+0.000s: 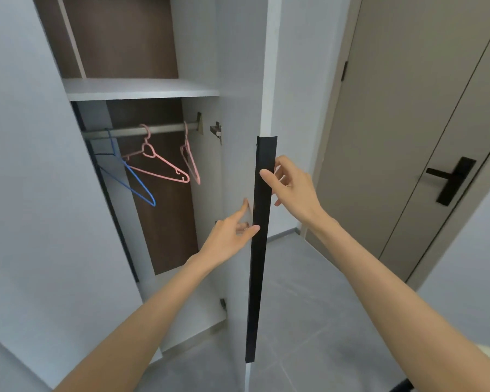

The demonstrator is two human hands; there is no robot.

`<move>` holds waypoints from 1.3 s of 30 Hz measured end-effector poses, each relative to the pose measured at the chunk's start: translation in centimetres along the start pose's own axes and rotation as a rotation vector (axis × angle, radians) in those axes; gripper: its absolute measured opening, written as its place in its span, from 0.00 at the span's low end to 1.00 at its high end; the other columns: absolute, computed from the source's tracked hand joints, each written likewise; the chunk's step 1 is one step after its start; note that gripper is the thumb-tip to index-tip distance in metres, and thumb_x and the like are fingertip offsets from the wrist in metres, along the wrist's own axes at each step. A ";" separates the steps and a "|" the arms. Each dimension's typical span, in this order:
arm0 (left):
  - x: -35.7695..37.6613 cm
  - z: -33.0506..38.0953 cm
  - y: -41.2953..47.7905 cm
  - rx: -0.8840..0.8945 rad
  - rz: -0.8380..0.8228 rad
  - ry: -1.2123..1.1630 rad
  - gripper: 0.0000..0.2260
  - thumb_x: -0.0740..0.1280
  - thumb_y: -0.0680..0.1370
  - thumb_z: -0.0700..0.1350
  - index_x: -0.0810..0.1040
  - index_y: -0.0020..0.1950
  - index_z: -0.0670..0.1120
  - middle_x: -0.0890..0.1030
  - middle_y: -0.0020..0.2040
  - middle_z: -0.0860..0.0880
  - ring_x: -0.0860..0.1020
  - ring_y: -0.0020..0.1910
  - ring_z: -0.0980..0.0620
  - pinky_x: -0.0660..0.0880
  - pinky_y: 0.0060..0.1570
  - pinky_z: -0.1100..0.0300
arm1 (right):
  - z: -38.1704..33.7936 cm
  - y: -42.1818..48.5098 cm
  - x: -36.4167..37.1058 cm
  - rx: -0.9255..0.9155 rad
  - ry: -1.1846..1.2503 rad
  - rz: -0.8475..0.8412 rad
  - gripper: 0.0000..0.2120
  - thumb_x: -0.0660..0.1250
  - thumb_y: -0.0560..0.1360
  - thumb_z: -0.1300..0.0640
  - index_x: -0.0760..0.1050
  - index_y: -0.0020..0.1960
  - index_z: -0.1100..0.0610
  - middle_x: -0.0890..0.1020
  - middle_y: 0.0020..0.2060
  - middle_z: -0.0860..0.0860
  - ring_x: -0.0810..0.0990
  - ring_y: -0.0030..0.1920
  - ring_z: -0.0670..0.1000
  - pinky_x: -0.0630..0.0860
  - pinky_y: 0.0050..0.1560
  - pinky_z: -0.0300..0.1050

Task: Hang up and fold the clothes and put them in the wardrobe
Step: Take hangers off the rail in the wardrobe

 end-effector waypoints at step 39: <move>-10.9 -7.9 -10.6 -0.387 0.529 0.613 0.21 0.61 0.81 0.49 0.66 0.74 0.50 0.74 0.68 0.46 0.73 0.65 0.45 0.72 0.61 0.50 | -1.4 -2.1 10.4 -0.135 0.052 -0.321 0.07 0.63 0.79 0.56 0.75 0.57 0.50 0.79 0.49 0.43 0.77 0.45 0.43 0.76 0.46 0.39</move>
Point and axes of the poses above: each hand's wrist, its own y-axis towards the middle knuckle, its own x-axis out of the palm, z = x × y, the point moved 5 cm from there along y, towards the middle knuckle
